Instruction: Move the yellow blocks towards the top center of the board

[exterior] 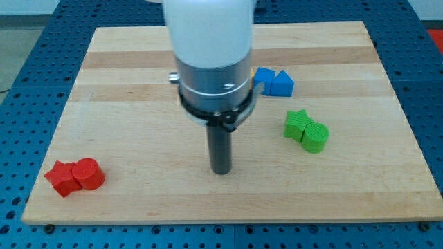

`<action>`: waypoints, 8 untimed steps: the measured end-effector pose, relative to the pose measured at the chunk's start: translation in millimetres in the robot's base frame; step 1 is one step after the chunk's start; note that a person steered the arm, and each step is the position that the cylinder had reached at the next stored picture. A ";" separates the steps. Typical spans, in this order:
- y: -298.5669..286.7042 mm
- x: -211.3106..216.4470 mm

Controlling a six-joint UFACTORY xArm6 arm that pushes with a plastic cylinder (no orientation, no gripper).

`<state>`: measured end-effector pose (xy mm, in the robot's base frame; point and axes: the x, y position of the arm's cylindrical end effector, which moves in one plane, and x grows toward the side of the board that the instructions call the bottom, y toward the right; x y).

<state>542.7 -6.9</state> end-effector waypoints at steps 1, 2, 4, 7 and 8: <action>8.7 -48.7; 8.7 -100.7; -11.9 -198.0; -40.9 -260.3; -40.9 -285.8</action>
<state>257.0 -47.8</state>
